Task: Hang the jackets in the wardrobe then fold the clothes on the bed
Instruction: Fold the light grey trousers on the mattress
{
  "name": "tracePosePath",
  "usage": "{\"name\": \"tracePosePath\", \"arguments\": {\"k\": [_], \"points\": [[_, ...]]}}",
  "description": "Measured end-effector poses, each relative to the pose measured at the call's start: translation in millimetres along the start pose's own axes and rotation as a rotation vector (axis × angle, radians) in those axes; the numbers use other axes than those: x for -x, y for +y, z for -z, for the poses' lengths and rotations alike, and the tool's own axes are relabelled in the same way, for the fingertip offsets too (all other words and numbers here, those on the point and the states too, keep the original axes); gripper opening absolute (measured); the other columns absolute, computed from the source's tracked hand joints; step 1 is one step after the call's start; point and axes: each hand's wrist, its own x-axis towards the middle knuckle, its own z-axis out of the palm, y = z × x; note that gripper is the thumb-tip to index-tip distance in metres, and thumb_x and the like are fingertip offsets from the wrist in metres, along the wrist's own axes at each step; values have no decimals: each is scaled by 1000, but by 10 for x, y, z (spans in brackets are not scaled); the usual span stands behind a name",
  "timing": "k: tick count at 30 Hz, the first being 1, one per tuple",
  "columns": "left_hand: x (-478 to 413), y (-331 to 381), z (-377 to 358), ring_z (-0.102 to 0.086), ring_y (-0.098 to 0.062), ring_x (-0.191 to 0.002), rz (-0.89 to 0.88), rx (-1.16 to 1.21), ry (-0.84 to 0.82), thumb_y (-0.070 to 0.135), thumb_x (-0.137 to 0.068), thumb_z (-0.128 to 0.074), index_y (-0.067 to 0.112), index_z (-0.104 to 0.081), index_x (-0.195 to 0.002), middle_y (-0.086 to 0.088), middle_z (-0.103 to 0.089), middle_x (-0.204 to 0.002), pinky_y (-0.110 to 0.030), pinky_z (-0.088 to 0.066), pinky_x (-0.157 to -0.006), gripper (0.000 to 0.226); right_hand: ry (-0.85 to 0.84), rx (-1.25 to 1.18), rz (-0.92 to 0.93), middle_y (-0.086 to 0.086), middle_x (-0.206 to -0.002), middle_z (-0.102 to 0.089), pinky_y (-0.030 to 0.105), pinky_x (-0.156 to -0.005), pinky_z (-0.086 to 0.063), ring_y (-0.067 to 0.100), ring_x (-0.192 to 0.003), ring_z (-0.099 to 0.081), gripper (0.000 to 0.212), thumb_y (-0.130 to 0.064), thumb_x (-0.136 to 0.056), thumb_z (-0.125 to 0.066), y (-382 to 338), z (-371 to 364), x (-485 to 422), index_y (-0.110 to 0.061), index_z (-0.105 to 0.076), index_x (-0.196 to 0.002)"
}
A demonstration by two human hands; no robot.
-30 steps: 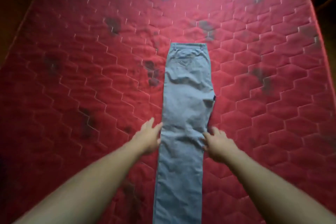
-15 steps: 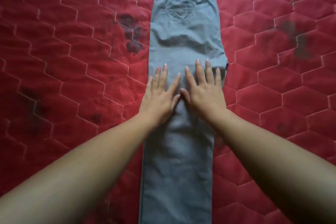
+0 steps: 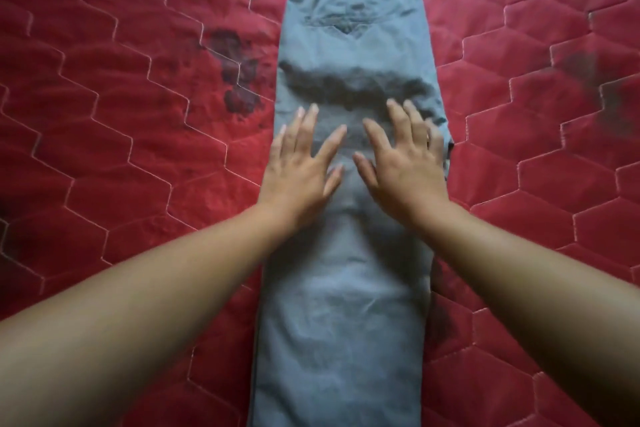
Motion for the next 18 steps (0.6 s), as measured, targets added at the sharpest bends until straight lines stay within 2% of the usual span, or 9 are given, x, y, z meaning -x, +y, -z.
{"name": "tracePosePath", "arguments": {"k": [3, 5, 7, 10, 13, 16, 18], "points": [[-270, -106, -154, 8, -30, -155, 27, -39, -84, 58, -100, -30, 38, -8, -159, -16, 7, -167, -47, 0, -125, 66, -90, 51, 27, 12, -169, -8, 61, -121, -1, 34, -156, -1, 70, -64, -98, -30, 100, -216, -241, -32, -23, -159], [-280, -159, -281, 6, -31, -155, 23, -63, -57, 60, -99, -26, 40, -7, -159, -17, 5, -167, -47, 0, -125, 67, -78, 51, 15, 10, -169, -7, 61, -121, 0, 32, -156, 0, 72, -70, -96, -21, 176, -403, -267, -36, -15, -160], [-276, -187, -322, 4, -31, -155, 17, -47, -33, 62, -97, -23, 40, -8, -159, -17, 2, -167, -48, -1, -125, 67, -55, 38, 15, 10, -169, -9, 61, -121, -1, 32, -156, -3, 73, -73, -95, -18, 188, -479, -288, -38, -14, -159], [-304, -161, -209, 10, -31, -154, 29, -20, -100, 62, -99, -22, 39, -4, -159, -16, 9, -167, -49, 3, -124, 67, -119, 59, 7, 11, -169, -5, 63, -121, 2, 33, -156, 1, 73, -71, -96, -16, 159, -393, -298, -36, -11, -160], [-101, -102, -111, 13, -31, -154, 43, 23, -189, 60, -101, -27, 34, -2, -160, -18, 14, -166, -49, 6, -124, 69, -180, 28, -47, 17, -168, -3, 65, -120, 4, 37, -155, 4, 74, -65, -99, -20, 8, -263, -65, -25, -13, -161], [698, -12, -137, 6, -32, -154, -43, 20, -219, 59, -101, -25, 31, -7, -160, -18, 8, -166, -50, -1, -124, 68, -172, -44, 10, 20, -167, -14, 66, -120, -2, 38, -155, -7, 74, -61, -100, -27, -342, -228, 798, -15, -26, -159], [1477, 54, -212, 3, -33, -155, -97, 32, -200, 57, -100, -25, 29, -14, -160, -19, 1, -167, -53, -7, -124, 67, -143, -75, 55, 18, -166, -18, 66, -119, -6, 36, -155, -10, 73, -60, -101, -30, -585, -257, 1673, -15, -30, -158]]}}
